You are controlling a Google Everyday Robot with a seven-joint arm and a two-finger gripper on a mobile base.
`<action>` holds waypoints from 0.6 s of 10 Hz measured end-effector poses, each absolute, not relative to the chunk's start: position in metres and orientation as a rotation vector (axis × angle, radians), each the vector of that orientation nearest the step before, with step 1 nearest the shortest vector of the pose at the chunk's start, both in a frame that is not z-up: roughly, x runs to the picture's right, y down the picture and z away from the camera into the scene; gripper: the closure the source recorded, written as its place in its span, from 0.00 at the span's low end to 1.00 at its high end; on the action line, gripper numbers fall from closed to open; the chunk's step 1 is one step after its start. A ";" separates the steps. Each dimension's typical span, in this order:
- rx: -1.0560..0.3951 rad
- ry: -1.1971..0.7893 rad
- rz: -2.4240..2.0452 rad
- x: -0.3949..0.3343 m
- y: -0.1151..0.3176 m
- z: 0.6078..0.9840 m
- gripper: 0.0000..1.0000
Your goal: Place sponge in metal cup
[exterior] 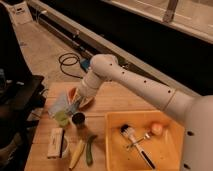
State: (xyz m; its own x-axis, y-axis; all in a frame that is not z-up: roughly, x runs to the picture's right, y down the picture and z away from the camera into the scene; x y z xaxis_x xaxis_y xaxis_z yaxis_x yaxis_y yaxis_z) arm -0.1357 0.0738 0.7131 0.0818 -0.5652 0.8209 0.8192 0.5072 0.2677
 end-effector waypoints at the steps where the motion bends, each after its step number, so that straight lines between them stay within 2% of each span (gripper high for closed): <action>1: -0.292 -1.079 -1.057 -0.138 0.077 0.714 1.00; 6: -0.292 -1.085 -1.059 -0.140 0.080 0.715 1.00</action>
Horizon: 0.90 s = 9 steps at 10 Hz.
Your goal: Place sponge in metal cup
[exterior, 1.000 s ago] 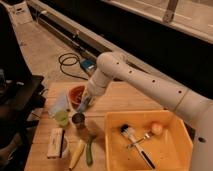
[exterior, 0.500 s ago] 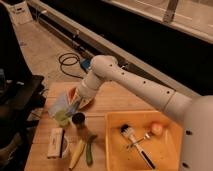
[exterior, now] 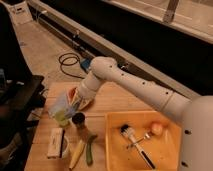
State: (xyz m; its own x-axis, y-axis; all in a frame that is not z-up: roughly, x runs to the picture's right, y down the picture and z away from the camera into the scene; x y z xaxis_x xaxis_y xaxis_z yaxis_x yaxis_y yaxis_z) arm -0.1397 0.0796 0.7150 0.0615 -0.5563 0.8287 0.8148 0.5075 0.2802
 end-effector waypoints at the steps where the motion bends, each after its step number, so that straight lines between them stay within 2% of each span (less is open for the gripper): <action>1: -0.288 -1.084 -1.054 -0.140 0.079 0.715 1.00; 9: -0.199 -1.142 -0.920 -0.135 0.103 0.739 0.99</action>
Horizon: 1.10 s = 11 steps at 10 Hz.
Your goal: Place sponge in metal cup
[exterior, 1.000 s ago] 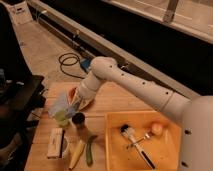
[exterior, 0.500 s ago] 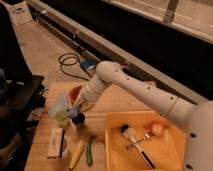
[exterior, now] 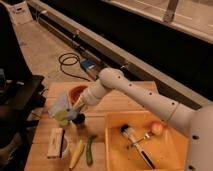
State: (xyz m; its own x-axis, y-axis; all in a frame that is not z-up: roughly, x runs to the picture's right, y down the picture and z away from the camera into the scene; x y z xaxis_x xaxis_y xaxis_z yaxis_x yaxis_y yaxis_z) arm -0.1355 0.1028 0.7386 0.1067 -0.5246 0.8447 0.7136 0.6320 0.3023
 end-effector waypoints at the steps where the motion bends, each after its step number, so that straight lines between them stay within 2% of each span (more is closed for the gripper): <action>1: -0.199 -1.144 -0.918 -0.135 0.104 0.739 0.98; 2: -0.210 -1.148 -0.903 -0.136 0.109 0.742 0.77; 3: -0.224 -1.148 -0.897 -0.137 0.113 0.745 0.65; 6: -0.264 -1.129 -0.890 -0.134 0.120 0.748 0.37; 7: -0.276 -1.120 -0.890 -0.132 0.122 0.749 0.34; 11: -0.321 -1.082 -0.900 -0.122 0.124 0.749 0.34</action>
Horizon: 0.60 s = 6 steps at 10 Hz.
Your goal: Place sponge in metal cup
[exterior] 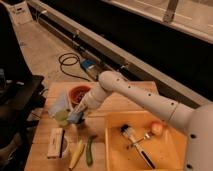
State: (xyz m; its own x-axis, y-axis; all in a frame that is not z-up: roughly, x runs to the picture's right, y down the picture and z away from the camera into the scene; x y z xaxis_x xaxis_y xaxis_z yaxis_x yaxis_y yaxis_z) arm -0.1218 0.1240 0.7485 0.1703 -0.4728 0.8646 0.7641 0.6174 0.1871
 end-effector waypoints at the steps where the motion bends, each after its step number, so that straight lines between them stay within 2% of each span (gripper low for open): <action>1: -0.325 -1.075 -0.907 -0.122 0.122 0.748 0.34; 6: -0.348 -0.991 -0.980 -0.119 0.095 0.728 0.34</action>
